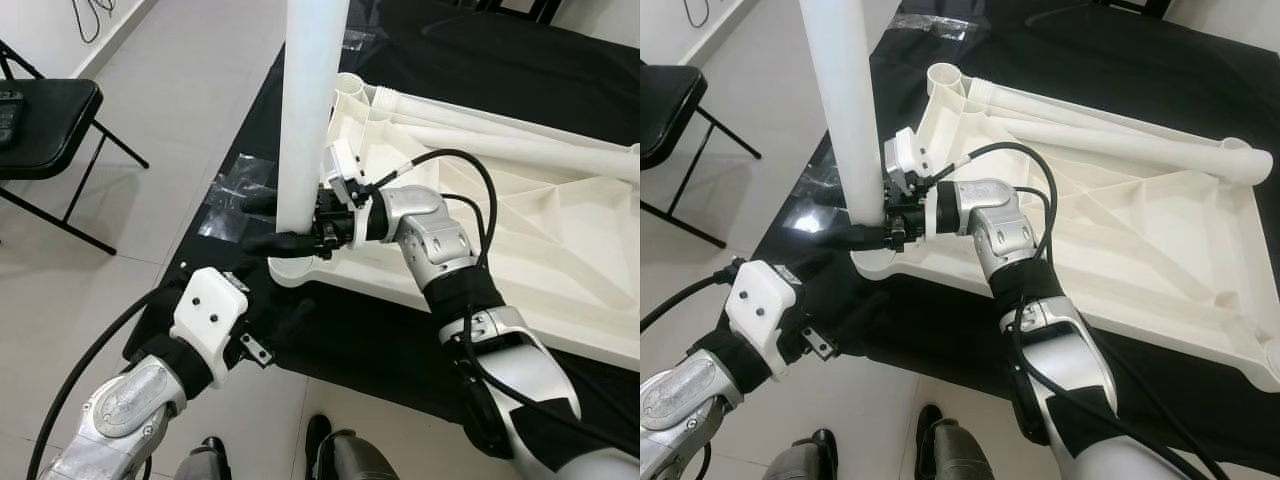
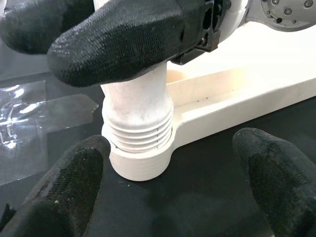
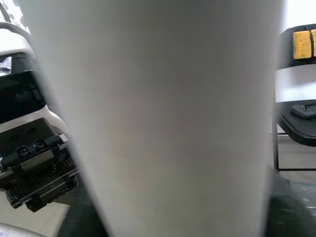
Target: Building children table
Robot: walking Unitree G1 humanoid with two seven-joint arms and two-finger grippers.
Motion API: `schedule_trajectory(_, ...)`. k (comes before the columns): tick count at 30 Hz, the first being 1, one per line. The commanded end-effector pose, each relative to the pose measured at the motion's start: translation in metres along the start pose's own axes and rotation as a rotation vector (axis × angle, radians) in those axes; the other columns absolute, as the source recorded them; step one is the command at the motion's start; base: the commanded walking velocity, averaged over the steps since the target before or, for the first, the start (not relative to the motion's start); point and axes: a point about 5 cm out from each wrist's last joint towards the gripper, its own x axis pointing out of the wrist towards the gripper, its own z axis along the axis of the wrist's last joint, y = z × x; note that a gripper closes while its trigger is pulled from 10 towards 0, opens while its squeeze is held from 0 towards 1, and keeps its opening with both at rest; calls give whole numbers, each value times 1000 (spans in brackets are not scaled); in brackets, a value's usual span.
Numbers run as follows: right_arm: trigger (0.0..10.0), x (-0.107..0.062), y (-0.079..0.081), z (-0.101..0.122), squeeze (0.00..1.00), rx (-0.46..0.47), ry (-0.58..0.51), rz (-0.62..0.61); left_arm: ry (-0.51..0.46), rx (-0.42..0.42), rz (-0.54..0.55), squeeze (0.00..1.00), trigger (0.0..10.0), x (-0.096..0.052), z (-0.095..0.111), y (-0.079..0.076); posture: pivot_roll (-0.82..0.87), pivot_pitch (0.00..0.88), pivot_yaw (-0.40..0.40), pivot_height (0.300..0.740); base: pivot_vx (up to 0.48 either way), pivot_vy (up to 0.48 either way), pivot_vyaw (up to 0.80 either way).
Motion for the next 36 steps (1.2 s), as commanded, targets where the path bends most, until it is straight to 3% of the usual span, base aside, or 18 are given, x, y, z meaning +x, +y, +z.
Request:
schedule_trajectory(1,0,6,3,-7,0,25,25,40,12,6,-22,0,10000,-2,0,-5,183,331,-124,740,0,0,0)
schedule_trajectory(5,0,4,3,-12,0,22,31,10,9,3,-23,0,10000,-2,0,-5,160,332,-127,740,0,0,0)
schedule_trajectory(13,0,-10,6,-32,0,21,17,-305,4,-20,-44,0,10000,1,-1,-10,126,339,-117,740,0,0,0)
schedule_trajectory(14,0,-10,8,-40,0,57,27,-444,4,-21,-45,0,10000,1,-1,-10,119,342,-122,740,0,0,0)
schedule_trajectory(15,0,-10,8,-40,0,57,27,-444,4,-21,-45,0,10000,1,-1,-10,119,342,-122,740,0,0,0)
schedule_trajectory(17,0,-5,25,-73,0,198,211,-946,4,-30,-39,0,10000,0,-1,-7,70,359,-111,740,0,0,0)
schedule_trajectory(18,0,-5,25,-73,0,198,211,-946,4,-30,-39,0,10000,0,-1,-7,70,359,-111,740,0,0,0)
schedule_trajectory(19,0,-7,34,-81,0,242,271,-1102,4,-34,-37,0,10000,-1,-1,-7,70,359,-111,740,0,0,0)
schedule_trajectory(21,0,3,43,-81,0,253,269,-1100,9,-35,-45,0,10000,0,-3,-8,75,352,-106,740,0,0,0)
schedule_trajectory(23,0,20,44,-76,0,237,218,-1003,6,-43,-62,0,10000,3,-4,-12,73,340,-100,740,0,0,0)
schedule_trajectory(28,0,26,39,-73,0,218,195,-965,0,-44,-65,0,10000,5,-4,-12,77,337,-104,740,0,0,0)
schedule_trajectory(29,10000,27,35,-69,0,201,184,-947,0,-40,-55,0,10000,4,-4,-11,82,337,-107,740,0,0,0)
schedule_trajectory(31,10000,30,33,-62,0,187,158,-930,1,-38,-42,0,10000,3,-4,-9,85,336,-109,740,0,0,0)
schedule_trajectory(32,10000,32,28,-52,1000,170,116,-888,3,-35,-32,0,10000,3,-4,-7,91,332,-110,740,0,0,0)
schedule_trajectory(36,10000,42,27,-18,1000,74,9,-592,2,-34,-18,0,10000,3,-4,-3,99,327,-108,740,0,0,0)
